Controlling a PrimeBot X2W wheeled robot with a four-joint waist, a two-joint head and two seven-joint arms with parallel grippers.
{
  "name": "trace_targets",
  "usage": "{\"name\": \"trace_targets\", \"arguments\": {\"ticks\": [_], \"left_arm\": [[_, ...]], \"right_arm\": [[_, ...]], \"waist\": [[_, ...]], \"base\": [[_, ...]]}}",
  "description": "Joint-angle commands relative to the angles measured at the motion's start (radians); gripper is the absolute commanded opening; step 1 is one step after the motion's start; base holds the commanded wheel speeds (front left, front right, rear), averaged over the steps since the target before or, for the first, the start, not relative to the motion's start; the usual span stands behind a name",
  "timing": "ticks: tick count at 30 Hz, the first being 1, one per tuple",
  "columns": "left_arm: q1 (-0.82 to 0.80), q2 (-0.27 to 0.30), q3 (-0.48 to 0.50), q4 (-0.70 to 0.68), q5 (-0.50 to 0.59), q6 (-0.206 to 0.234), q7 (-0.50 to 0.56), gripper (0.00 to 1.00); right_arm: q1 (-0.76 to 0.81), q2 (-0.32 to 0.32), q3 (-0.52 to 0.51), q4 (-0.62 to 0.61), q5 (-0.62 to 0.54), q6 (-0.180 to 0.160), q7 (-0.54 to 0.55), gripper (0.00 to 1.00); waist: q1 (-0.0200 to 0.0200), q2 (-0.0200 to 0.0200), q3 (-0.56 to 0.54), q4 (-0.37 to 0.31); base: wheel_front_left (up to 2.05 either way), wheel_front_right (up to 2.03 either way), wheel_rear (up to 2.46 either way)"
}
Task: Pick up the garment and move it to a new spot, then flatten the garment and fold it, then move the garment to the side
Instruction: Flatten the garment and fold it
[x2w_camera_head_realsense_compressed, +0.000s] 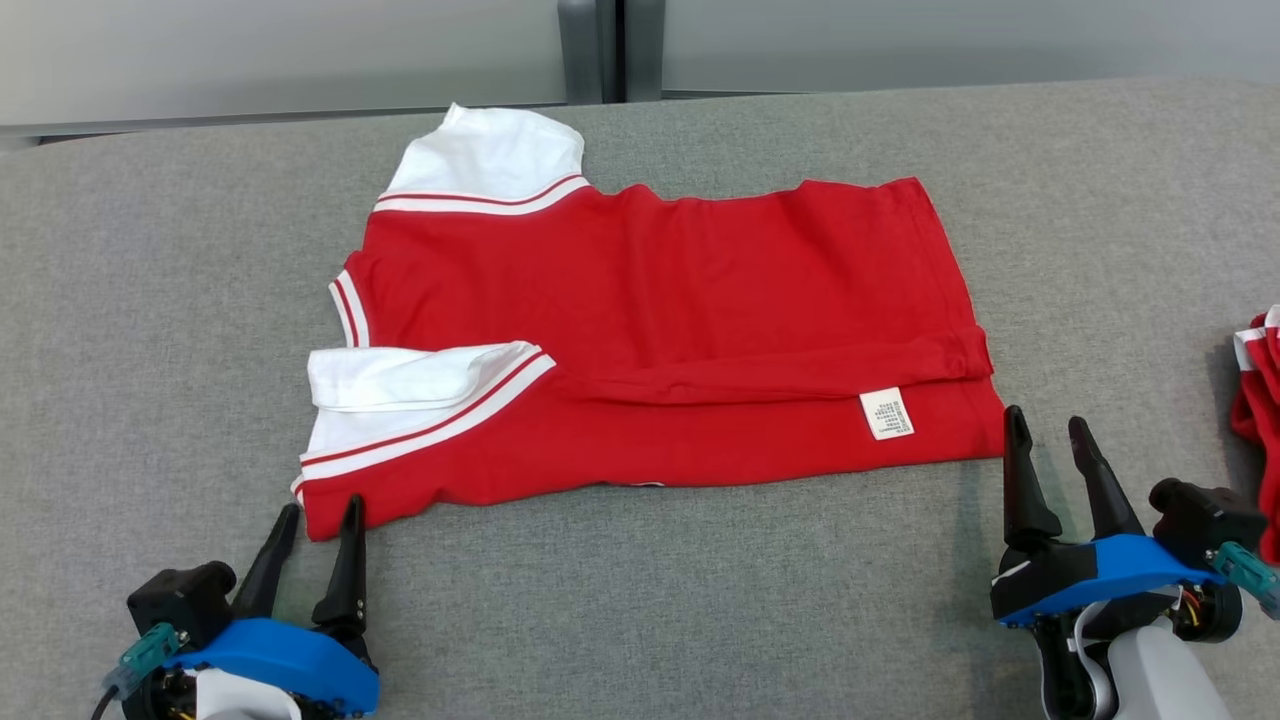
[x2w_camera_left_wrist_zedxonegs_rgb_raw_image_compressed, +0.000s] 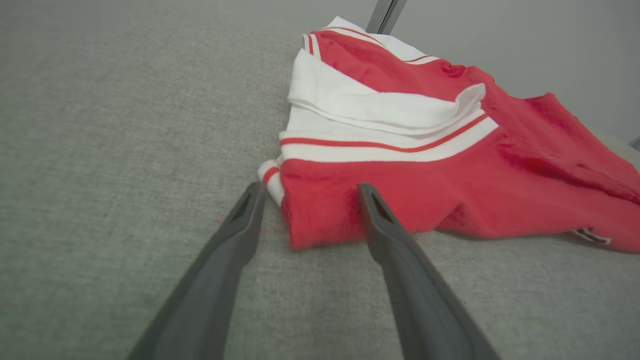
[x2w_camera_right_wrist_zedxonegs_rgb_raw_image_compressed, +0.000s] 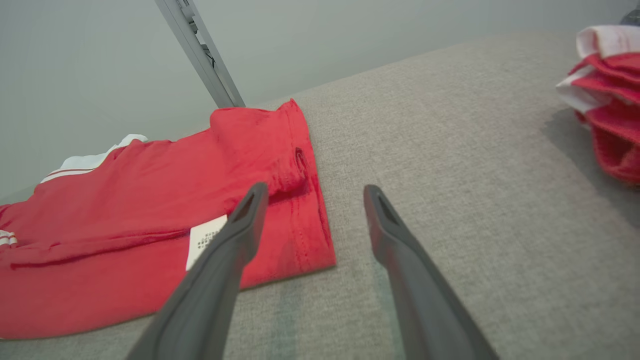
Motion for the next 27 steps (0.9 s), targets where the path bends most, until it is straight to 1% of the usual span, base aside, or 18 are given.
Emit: {"name": "trace_targets", "arguments": {"ticks": [1,6,7,8,9,10,16,20,21,22,23,24,25,27], "left_arm": [[-0.003,0.001,-0.005,0.015,-0.008,0.002,-0.004,1.0],[-0.02,-0.001,-0.021,0.059,-0.036,0.002,-0.003,1.0],[-0.024,0.001,-0.026,0.07,-0.039,0.002,-0.001,0.85],[-0.03,0.004,-0.033,0.08,-0.041,0.002,-0.001,0.56],[-0.034,0.003,-0.042,0.089,-0.049,0.002,-0.001,0.21],[-0.038,0.002,-0.054,0.098,-0.053,0.002,0.001,0.0],[-0.053,0.014,-0.117,0.1,-0.091,0.001,0.003,0.0],[-0.055,0.029,-0.151,0.09,-0.113,0.001,0.003,0.0],[-0.055,0.031,-0.16,0.086,-0.12,0.001,0.003,0.0],[-0.055,0.031,-0.16,0.086,-0.12,0.001,0.003,0.0],[-0.055,0.033,-0.168,0.082,-0.127,0.001,0.003,0.0],[-0.056,0.036,-0.175,0.078,-0.134,0.001,0.003,0.0],[-0.057,0.039,-0.181,0.072,-0.14,0.001,0.003,0.0],[-0.057,0.045,-0.187,0.064,-0.151,0.001,0.003,0.0]], "right_arm": [[0.009,-0.005,0.001,0.005,-0.008,0.0,-0.003,1.0],[0.001,-0.005,0.007,0.025,-0.023,0.0,-0.003,1.0],[-0.004,-0.005,0.009,0.031,-0.023,0.0,-0.003,1.0],[-0.009,-0.005,0.013,0.042,-0.025,0.0,-0.003,1.0],[-0.014,-0.005,0.016,0.055,-0.029,0.0,-0.003,1.0],[-0.022,-0.005,0.018,0.067,-0.03,0.0,-0.003,1.0],[-0.055,-0.005,0.034,0.128,-0.033,0.0,-0.003,1.0],[-0.084,-0.005,0.036,0.211,-0.051,0.0,-0.003,1.0],[-0.088,-0.005,0.039,0.239,-0.052,0.0,0.0,0.91],[-0.088,-0.005,0.039,0.239,-0.052,0.0,0.0,0.91],[-0.096,-0.004,0.041,0.257,-0.048,0.0,0.0,0.49],[-0.102,-0.003,0.047,0.269,-0.045,0.0,0.0,0.29],[-0.106,-0.002,0.054,0.279,-0.044,0.0,0.001,0.0],[-0.115,0.001,0.062,0.289,-0.036,0.0,0.002,0.0]], "waist": [[0.0001,0.0,-0.001,-0.003],[0.0001,0.0,0.0,-0.008],[0.0001,0.0,0.001,-0.009],[0.0001,0.0,0.002,-0.01],[0.0001,0.0,0.004,-0.011],[0.0001,0.0,0.005,-0.011],[0.0001,0.0,0.016,-0.003],[0.0001,0.0,0.02,0.005],[0.0001,0.0,0.02,0.007],[0.0001,0.0,0.02,0.007],[0.0001,0.0,0.021,0.009],[0.0001,0.0,0.021,0.01],[0.0001,0.0,0.021,0.012],[0.0001,0.0,0.02,0.014]], "base": [[0.0,0.0,0.0],[0.0,0.0,0.0],[0.0,0.0,0.0],[0.0,0.0,0.0],[0.0,0.0,0.0],[0.0,0.0,0.0],[0.0,0.0,0.0],[0.0,0.0,0.0],[0.0,0.0,0.0],[0.0,0.0,0.0],[0.0,0.0,0.0],[0.0,0.0,0.0],[0.0,0.0,0.0],[0.0,0.0,0.0]]}}
